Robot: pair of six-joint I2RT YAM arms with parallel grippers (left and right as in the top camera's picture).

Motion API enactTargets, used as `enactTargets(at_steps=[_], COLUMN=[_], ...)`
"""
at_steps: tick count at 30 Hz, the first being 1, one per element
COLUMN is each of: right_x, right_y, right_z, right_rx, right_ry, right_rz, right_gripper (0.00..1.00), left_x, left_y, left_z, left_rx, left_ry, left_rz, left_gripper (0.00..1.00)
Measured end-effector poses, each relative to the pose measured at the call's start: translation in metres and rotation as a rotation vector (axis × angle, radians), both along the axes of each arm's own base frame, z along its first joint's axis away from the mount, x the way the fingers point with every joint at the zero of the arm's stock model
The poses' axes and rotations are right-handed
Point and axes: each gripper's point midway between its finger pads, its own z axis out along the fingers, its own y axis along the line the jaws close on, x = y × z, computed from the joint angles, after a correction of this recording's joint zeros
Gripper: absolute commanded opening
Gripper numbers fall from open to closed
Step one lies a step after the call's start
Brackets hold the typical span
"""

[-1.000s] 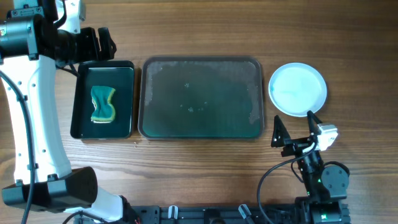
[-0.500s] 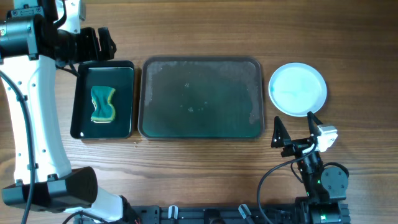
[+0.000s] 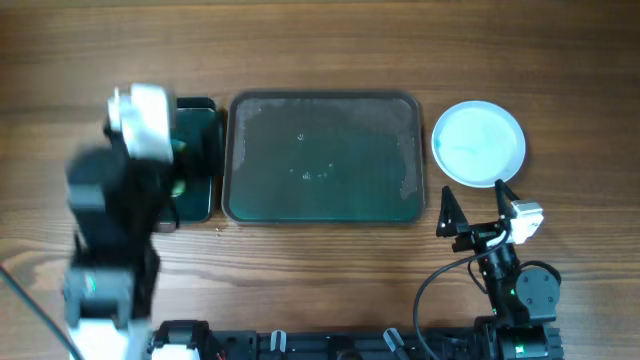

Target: Clean dirty plates on tray and stack at the side

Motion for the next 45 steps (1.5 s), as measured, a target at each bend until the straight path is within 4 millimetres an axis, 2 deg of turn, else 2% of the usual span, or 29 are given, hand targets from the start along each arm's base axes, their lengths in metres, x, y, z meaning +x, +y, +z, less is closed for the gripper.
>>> enactTargets(at_steps=[1, 5, 7, 10, 17, 21, 45], right_x=[0.000, 0.000, 0.000, 0.000, 0.000, 0.000, 0.000], right_y=[0.000, 0.000, 0.000, 0.000, 0.000, 0.000, 0.000], right_z=[0.000, 0.000, -0.001, 0.000, 0.000, 0.000, 0.000], right_rx=[0.000, 0.000, 0.000, 0.000, 0.000, 0.000, 0.000], right_ry=[0.000, 0.002, 0.002, 0.002, 0.002, 0.002, 0.002], right_rz=[0.000, -0.001, -0.001, -0.001, -0.002, -0.003, -0.002], right_gripper=[1.00, 1.00, 1.00, 1.00, 1.00, 1.00, 1.00], left_x=[-0.014, -0.048, -0.057, -0.065, -0.068, -0.065, -0.065], left_y=[0.001, 0.001, 0.001, 0.001, 0.008, 0.009, 0.009], left_z=[-0.016, -0.067, -0.088, -0.110, -0.131, -0.152, -0.151], left_rx=[0.000, -0.005, -0.007, -0.008, -0.012, -0.032, -0.045], left_ry=[-0.035, -0.161, -0.206, -0.242, -0.272, -0.226, -0.229], left_rz=[-0.001, -0.005, -0.007, -0.007, 0.020, 0.031, 0.033], left_gripper=[1.00, 1.00, 1.00, 1.00, 1.00, 1.00, 1.00])
